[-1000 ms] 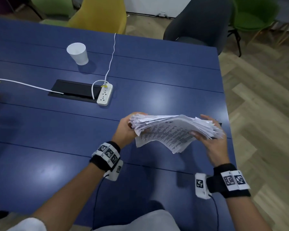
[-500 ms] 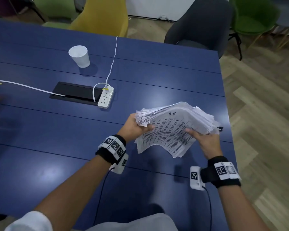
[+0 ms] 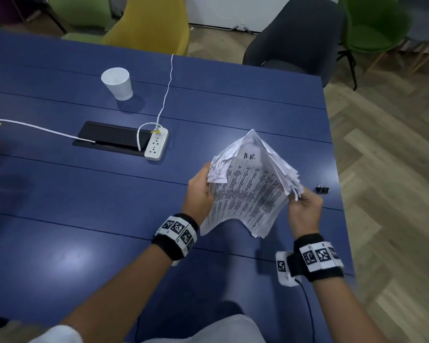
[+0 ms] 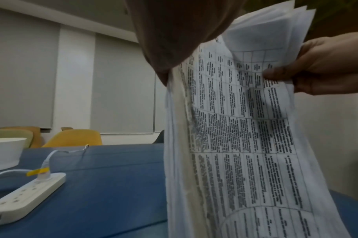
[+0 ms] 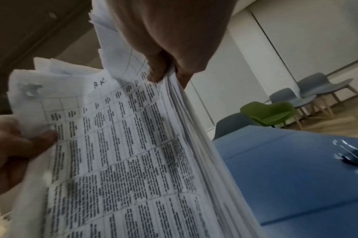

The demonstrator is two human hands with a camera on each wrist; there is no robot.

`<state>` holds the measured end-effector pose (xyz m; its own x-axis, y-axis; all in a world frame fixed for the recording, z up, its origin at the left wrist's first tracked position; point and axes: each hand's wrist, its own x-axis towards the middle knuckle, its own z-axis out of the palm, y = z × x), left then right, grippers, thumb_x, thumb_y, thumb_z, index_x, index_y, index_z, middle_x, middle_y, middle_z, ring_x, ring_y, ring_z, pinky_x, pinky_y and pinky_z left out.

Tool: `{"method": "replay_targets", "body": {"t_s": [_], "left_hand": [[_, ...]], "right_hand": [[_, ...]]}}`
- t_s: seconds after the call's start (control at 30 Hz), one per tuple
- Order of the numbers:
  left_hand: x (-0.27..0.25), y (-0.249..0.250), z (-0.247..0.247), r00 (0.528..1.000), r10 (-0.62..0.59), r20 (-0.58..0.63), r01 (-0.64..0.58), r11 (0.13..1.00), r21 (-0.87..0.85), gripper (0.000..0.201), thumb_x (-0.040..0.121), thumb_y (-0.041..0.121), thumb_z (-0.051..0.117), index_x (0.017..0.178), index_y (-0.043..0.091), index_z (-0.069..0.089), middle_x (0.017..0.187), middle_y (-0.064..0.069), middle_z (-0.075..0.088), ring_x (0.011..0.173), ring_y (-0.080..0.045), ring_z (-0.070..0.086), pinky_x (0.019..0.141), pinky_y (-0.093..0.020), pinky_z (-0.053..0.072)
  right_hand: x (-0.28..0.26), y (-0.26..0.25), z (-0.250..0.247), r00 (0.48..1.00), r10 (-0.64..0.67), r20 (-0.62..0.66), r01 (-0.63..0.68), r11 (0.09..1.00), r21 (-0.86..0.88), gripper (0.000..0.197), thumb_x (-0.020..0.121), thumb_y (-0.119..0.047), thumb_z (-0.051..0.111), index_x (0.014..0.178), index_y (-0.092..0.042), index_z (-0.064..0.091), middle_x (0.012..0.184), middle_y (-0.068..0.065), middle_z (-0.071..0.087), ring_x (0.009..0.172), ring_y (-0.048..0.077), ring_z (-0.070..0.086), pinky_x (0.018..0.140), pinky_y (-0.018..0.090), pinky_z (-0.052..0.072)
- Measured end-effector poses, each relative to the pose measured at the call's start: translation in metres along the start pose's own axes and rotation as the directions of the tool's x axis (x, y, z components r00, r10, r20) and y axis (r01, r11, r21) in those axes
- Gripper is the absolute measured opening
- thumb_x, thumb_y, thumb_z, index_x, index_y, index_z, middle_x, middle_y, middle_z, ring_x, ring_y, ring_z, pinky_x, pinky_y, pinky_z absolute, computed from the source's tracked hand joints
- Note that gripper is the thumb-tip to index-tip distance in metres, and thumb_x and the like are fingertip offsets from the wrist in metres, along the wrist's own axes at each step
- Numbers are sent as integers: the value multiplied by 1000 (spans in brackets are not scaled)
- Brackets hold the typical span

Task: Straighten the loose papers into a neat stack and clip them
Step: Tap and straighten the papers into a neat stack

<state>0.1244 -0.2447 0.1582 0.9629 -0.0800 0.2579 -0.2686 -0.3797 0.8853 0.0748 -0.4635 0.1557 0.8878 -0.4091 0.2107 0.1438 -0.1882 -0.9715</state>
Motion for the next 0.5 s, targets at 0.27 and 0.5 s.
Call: {"method": "replay_targets", "body": {"t_s": [0.27,0.5], "left_hand": [[-3,-16,-20,922,-242,302,318,918,-237,39,86,6,67,121,16,55,119,-5,65,113,-17,61,101,-39,48],[12,0,-37,915,-114,388,251,912,-324,57,69,-1,78,121,-1,54,112,-4,63,109,-15,62,95,-28,51]], "right_hand": [[0,-10,-26,970,140,199,-163,981,108,36,79,9,70,100,-21,69,90,-14,75,87,4,70,76,15,52],[8,-17,-29,954,129,270,-167,979,121,63,68,14,74,126,-4,57,110,-17,71,102,3,65,83,18,53]]}}
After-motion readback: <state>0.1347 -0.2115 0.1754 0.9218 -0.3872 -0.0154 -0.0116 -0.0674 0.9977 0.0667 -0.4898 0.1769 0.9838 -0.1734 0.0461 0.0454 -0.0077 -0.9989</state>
